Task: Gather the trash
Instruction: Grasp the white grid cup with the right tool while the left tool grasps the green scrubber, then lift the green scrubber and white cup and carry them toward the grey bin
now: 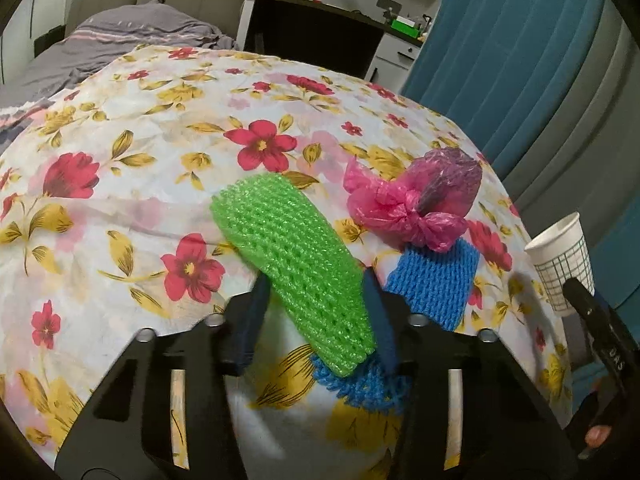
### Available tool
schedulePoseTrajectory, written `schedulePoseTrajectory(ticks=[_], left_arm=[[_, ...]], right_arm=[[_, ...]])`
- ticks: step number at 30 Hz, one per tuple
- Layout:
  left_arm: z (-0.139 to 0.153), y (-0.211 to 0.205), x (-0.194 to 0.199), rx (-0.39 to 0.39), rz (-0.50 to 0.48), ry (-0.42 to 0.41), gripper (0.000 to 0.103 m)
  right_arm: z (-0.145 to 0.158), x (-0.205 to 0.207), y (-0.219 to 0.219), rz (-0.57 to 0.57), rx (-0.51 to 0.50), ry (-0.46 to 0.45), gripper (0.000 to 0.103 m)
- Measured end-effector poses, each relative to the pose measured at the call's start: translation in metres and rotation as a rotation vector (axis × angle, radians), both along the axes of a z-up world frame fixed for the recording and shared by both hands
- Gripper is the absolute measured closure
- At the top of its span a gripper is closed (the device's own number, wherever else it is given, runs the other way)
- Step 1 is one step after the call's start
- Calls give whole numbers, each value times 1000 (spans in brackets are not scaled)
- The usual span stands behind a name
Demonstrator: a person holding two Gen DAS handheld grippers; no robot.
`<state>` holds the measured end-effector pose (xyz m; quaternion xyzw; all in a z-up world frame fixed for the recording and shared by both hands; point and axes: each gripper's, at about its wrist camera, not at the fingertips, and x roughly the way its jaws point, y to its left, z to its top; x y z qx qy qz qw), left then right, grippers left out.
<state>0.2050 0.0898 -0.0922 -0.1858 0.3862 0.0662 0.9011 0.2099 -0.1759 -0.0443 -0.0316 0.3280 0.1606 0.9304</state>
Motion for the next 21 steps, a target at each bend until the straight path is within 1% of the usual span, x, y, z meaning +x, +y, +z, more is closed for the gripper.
schedulePoseTrajectory(ticks=[5,8,16,21], left_arm=[[2,3,-2,-26,-10,-13,81],[7,4,-7,-34,-11,-31,87],[35,2,-30,10,-18,-118,87],[55,-11,-44,43,-45,-168,87]], right_arm=[[2,-9,-4,5,25,3,43],[3,-15,-5,10,36,2,43],[15,-31,-14,12,74,-18,43],[21,-39,-19,21,98,-28,43]])
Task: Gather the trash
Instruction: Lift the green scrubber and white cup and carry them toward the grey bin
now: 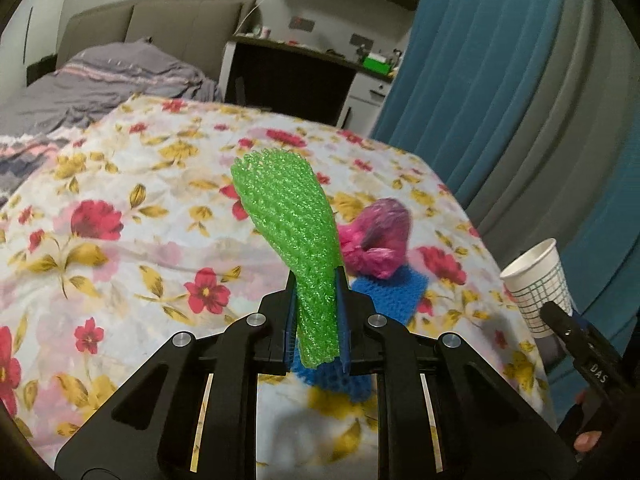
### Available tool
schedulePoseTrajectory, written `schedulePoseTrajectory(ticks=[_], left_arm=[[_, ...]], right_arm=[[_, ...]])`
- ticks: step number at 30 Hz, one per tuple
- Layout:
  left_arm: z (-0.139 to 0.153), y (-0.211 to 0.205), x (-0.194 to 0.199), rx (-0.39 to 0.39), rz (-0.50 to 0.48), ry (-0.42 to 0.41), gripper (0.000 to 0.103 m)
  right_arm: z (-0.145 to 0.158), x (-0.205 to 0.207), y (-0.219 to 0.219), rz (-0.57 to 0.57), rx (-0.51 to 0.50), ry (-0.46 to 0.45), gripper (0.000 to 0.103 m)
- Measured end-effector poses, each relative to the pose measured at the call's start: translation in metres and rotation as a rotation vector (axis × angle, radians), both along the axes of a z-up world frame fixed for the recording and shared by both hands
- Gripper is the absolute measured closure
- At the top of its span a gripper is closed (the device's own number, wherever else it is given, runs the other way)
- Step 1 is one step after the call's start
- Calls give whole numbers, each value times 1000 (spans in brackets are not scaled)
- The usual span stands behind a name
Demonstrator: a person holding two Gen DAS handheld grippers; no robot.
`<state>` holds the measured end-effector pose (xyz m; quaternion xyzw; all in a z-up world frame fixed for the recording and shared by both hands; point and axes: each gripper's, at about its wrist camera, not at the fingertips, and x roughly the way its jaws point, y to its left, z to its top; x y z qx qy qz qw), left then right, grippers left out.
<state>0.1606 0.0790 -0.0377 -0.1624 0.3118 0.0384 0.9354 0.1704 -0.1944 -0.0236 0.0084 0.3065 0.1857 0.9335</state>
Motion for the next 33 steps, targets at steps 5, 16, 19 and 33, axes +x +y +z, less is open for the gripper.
schedulePoseTrajectory(ticks=[5,16,19,33], left_arm=[[12,-20,-7,52,-34,-30,87],[23,-65,-9,99,-125,-49,87],[25,-75,-8,106,-147,-53,87],[31,-129,7,140,-261,-66,87]], right_arm=[[6,-9,-6,3,19,-9,43],[16,-24,-29,-38,34,-36,43],[19,-24,-37,-57,42,-39,43],[26,-29,-69,-143,46,-61,43]])
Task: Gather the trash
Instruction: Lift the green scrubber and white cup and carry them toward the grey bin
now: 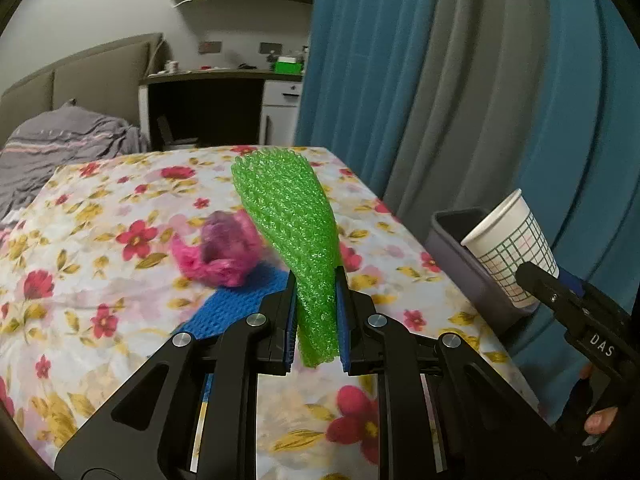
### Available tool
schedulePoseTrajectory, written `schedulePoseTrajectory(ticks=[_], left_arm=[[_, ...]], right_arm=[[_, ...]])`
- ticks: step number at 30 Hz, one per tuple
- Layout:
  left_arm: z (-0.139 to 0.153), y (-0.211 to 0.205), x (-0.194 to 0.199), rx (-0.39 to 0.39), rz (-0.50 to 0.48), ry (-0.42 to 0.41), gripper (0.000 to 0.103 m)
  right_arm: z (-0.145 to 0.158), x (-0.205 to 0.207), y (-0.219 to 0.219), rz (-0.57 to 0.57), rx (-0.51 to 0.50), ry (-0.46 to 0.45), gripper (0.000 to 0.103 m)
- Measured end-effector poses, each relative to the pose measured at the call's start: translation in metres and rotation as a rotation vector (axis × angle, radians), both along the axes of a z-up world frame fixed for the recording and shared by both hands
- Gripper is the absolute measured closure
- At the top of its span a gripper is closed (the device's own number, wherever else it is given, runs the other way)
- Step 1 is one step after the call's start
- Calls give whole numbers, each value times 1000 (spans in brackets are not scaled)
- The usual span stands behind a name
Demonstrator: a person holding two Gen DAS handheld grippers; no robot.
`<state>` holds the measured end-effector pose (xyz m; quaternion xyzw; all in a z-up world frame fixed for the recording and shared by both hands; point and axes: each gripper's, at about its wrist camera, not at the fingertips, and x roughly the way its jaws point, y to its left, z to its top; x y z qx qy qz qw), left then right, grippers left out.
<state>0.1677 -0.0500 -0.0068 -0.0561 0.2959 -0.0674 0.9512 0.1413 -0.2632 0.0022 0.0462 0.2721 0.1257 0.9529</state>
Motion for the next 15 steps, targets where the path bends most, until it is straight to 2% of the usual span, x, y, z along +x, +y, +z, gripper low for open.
schedulePoseTrajectory(ticks=[15], left_arm=[[10,-74,28,26,-151,-17,87]], right_arm=[[1,5,-52,-142,-2,-8,43]])
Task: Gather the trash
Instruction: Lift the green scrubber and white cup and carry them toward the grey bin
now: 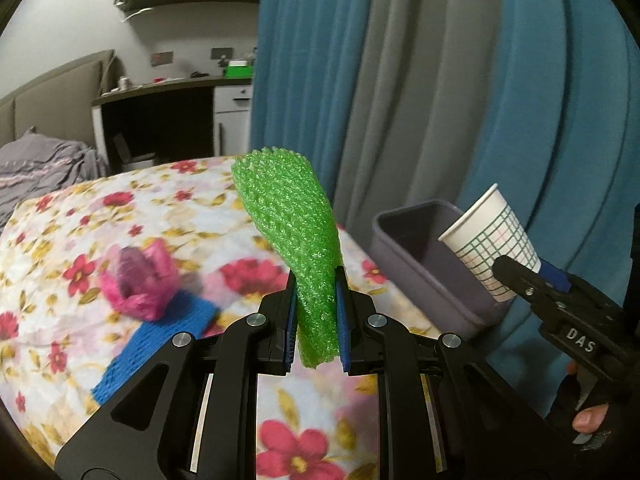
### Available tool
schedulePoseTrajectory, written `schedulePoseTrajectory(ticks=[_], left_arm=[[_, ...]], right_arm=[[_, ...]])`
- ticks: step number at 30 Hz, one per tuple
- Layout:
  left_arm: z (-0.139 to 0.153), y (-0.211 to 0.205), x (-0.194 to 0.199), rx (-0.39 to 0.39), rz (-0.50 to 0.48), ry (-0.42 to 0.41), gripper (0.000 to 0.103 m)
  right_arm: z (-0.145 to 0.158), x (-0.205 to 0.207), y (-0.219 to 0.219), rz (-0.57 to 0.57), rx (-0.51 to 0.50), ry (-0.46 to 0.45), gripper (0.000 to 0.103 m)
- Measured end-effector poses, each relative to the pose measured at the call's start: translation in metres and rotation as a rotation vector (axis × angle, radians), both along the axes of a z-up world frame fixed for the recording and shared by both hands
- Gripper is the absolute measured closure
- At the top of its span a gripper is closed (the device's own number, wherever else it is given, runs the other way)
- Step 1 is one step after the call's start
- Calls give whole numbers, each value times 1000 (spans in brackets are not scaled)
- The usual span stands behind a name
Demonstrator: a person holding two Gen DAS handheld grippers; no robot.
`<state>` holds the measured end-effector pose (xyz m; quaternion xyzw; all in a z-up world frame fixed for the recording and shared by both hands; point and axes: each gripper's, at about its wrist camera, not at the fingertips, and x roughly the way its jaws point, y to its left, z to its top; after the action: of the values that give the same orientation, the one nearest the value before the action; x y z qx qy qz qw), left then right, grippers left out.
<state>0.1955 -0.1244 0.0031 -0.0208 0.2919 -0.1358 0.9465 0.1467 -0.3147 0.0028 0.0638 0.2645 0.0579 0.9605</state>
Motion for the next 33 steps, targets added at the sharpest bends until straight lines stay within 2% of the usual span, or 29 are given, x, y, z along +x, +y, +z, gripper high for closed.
schedulePoseTrajectory(ticks=[12,33], left_arm=[[0,-66,30,1,-138,8,87],[-24,-128,68,2,-258,79,87]], right_arm=[[-9,23,-43,-127,-33,21,43],[-35,48,-71,-193,-34,99,43]])
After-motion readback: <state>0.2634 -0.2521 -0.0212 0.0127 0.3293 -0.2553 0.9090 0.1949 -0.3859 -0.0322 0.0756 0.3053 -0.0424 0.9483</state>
